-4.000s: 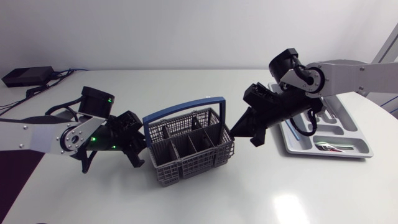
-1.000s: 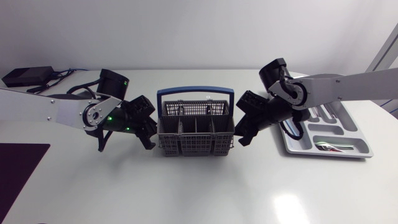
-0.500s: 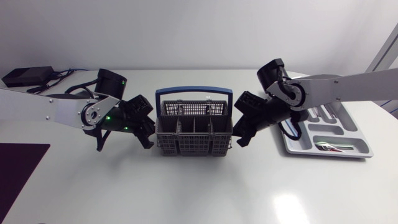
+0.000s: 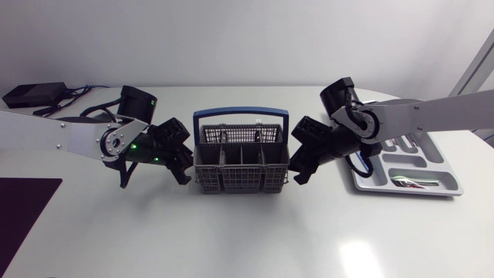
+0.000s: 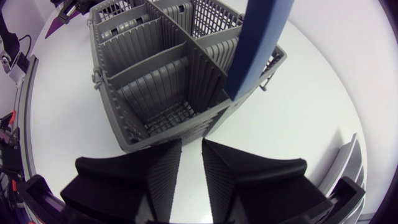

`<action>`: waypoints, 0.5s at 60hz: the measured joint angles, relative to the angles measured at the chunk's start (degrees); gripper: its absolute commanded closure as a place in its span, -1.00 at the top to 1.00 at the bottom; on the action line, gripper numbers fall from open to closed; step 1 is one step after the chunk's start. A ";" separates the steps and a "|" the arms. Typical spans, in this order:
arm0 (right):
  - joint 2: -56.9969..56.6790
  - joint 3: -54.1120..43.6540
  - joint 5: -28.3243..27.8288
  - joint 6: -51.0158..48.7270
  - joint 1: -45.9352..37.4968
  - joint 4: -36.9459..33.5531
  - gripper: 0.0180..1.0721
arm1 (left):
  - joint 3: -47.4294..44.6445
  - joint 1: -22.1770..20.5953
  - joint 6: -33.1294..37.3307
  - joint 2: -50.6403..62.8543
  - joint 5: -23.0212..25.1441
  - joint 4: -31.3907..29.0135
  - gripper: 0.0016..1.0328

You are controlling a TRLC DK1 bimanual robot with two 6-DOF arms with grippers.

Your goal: Unload the cutlery basket into the drawer organizer.

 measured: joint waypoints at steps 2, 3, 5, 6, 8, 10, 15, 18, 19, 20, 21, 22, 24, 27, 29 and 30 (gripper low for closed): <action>0.00 -0.44 0.00 0.00 -0.26 0.09 -0.08 | -0.07 0.33 0.02 0.00 0.39 0.35 -0.17; 0.00 -0.61 0.07 0.00 -0.33 0.15 -0.08 | -0.11 0.39 0.02 -0.02 0.50 0.44 -0.17; 0.00 -0.94 0.15 0.00 -0.61 0.26 -0.06 | -0.20 0.68 0.02 -0.04 0.50 0.50 -0.17; 0.00 -1.07 0.17 -0.02 -0.68 0.33 -0.03 | -0.33 0.83 0.02 -0.07 0.59 0.61 -0.17; -0.07 -1.51 0.20 -0.17 -1.11 0.55 0.07 | -0.59 1.31 0.02 -0.07 0.70 0.81 -0.17; -0.20 -1.97 0.24 -0.20 -1.77 0.83 0.18 | -0.87 1.92 0.02 -0.07 0.70 0.83 -0.16; -0.98 -2.95 0.42 -0.24 -3.13 0.98 0.32 | -1.73 3.26 0.02 -0.74 0.68 0.81 -0.11; -1.73 -3.54 0.42 -0.57 -3.80 1.07 0.33 | -2.23 3.85 0.02 -1.51 0.68 0.83 -0.06; -1.97 -3.67 0.42 -0.61 -4.00 1.05 0.34 | -2.40 4.04 0.02 -1.77 0.68 0.83 -0.06; -2.16 -3.80 0.42 -0.63 -4.09 1.05 0.37 | -2.58 4.20 0.02 -2.08 0.70 0.83 -0.06; -2.49 -3.98 0.42 -0.66 -4.33 1.09 0.39 | -2.84 4.44 0.02 -2.62 0.70 0.83 -0.06; -2.84 -4.22 0.42 -0.66 -4.55 1.09 0.40 | -3.13 4.61 0.02 -3.10 0.70 0.83 -0.06; -3.41 -4.52 0.42 -0.68 -4.81 1.09 0.47 | -3.45 4.87 0.02 -3.82 0.68 0.83 -0.01; -4.33 -5.01 0.48 -0.94 -5.11 1.09 0.62 | -4.00 5.25 0.02 -5.01 0.70 0.83 0.11; -5.11 -5.40 1.11 -1.31 -5.27 1.11 0.70 | -4.52 5.31 0.02 -5.95 0.70 0.83 0.14; -5.44 -5.51 1.22 -1.49 -5.35 1.09 0.85 | -4.72 5.44 0.02 -6.25 0.70 0.83 0.24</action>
